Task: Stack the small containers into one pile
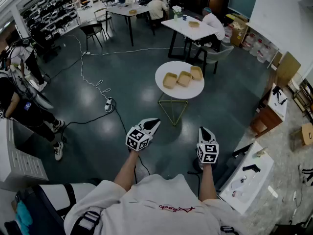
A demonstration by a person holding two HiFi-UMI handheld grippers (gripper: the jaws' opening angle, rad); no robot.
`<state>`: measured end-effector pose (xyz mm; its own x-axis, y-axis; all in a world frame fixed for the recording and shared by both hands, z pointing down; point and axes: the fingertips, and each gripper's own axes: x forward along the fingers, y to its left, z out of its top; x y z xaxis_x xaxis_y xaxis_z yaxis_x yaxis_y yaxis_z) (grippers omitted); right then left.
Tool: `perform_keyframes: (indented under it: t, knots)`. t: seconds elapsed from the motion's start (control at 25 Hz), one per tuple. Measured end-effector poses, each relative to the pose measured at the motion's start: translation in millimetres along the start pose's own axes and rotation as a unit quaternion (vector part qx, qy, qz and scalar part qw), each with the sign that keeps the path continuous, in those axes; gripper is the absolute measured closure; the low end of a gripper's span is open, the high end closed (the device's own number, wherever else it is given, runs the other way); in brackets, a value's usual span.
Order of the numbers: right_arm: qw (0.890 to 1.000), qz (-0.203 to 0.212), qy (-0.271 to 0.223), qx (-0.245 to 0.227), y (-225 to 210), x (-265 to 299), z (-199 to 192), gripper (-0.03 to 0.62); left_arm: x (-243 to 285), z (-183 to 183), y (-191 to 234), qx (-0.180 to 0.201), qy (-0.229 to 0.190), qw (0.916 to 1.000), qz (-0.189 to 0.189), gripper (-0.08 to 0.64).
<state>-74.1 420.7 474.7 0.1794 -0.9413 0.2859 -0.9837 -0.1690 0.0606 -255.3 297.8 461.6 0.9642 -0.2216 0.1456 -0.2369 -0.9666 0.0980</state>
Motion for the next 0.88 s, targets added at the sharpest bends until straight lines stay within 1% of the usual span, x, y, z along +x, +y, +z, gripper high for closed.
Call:
perform_keyframes:
  t: [0.32,0.6,0.88]
  knots:
    - [1.000,0.011,0.004,-0.002,2.1,-1.6,-6.5,0.572,-1.2,-7.9,-7.2,-0.004,0.005,1.0000,0.004,0.541]
    - [1.000,0.017,-0.014,0.016,-9.9,-8.3,-1.0,0.572,5.4,-4.5,-15.6,-0.005,0.002,1.0000,0.007,0.541]
    - [1.000,0.017,-0.010,0.012,-28.8,-15.9,-8.3,0.572,24.6,-3.0,-34.6,-0.006,0.005,1.0000,0.004,0.541]
